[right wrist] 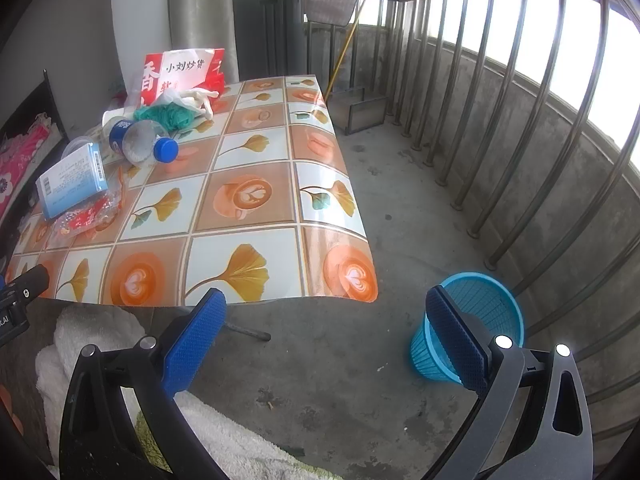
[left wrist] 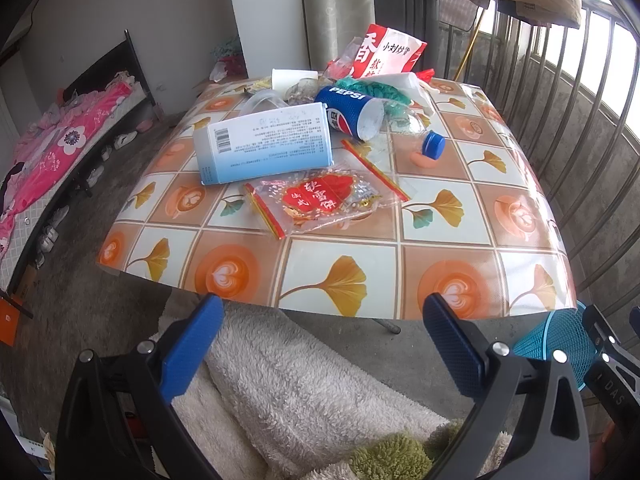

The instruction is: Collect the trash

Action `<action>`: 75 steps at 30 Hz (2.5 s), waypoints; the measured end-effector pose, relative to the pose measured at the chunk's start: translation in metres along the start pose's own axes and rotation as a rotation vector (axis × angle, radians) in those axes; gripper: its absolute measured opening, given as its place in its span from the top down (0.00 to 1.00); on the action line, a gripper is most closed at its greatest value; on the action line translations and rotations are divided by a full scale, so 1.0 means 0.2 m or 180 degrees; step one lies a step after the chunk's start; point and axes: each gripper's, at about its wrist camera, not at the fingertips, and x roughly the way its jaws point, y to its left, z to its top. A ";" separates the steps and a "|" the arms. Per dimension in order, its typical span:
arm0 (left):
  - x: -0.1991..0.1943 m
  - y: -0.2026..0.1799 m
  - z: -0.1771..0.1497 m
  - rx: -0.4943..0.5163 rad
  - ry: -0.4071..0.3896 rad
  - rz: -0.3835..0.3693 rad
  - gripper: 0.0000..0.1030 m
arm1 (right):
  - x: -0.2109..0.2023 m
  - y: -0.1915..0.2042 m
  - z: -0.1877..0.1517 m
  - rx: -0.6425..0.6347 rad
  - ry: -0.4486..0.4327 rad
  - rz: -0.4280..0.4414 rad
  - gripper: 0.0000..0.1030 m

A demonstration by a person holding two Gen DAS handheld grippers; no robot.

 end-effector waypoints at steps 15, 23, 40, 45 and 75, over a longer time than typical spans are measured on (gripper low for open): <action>0.00 0.00 0.00 -0.0014 -0.0017 -0.0010 0.05 | 0.02 0.00 -0.03 -0.0031 0.0024 0.0067 0.06; 0.00 0.19 0.03 -0.0205 -0.0204 0.0117 0.05 | 0.06 0.12 0.11 -0.0227 -0.0118 0.0439 0.06; 0.07 0.80 0.16 -0.1040 -0.0901 -0.0898 0.05 | 0.30 0.61 0.43 -0.0803 0.0080 0.1595 0.11; 0.20 0.88 0.29 -0.1026 -0.1083 -0.1208 0.05 | 0.42 0.68 0.47 -0.0803 0.0271 0.1590 0.33; 0.71 1.06 0.42 -0.1167 -0.0666 -0.2068 0.73 | 0.60 0.89 0.45 -0.1228 0.0561 0.1747 0.88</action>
